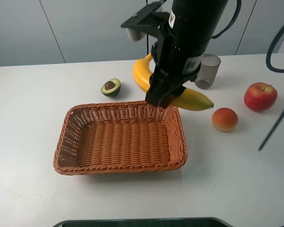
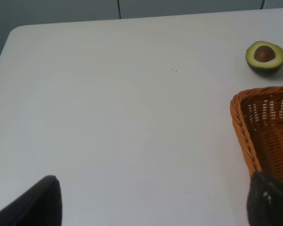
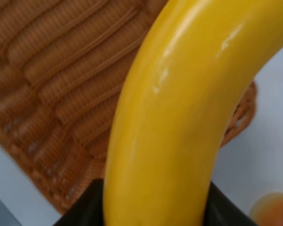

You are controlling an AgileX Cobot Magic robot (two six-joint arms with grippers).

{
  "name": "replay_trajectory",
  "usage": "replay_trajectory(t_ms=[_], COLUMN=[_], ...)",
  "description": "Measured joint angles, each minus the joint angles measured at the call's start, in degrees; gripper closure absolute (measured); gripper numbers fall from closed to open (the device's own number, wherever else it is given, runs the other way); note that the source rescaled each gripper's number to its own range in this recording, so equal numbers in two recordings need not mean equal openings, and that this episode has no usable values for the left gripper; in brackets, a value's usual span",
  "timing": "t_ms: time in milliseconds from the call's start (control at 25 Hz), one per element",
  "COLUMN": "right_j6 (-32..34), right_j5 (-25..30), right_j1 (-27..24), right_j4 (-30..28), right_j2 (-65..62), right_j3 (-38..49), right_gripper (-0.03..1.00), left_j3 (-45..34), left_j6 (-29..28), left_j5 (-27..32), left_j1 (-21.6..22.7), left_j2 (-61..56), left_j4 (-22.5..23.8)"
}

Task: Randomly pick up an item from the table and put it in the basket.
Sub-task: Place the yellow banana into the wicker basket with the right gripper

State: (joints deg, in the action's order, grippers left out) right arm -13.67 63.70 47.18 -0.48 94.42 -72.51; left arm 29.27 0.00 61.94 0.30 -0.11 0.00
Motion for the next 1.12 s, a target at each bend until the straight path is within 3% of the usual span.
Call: replay_trajectory(t_ms=[240, 480, 760, 1120], right_j6=[-12.55, -24.08, -27.32, -27.53], right_j5=[-3.41, -12.97, -21.04, -22.27], right_j1=[5.03, 8.10, 7.96, 6.77], right_j4=[0.10, 0.10, -0.24, -0.24], right_j2=[-0.86, -0.13, 4.97, 10.76], right_j3=[5.76, 7.38, 7.38, 7.56], right_gripper=[0.95, 0.95, 0.95, 0.95], left_j3=[0.00, 0.00, 0.00, 0.00], left_j6=[0.00, 0.00, 0.00, 0.00], left_j5=[0.00, 0.00, 0.00, 0.00], left_j1=[0.00, 0.00, 0.00, 0.00], left_j2=[0.00, 0.00, 0.00, 0.00], left_j4=[0.00, 0.00, 0.00, 0.00])
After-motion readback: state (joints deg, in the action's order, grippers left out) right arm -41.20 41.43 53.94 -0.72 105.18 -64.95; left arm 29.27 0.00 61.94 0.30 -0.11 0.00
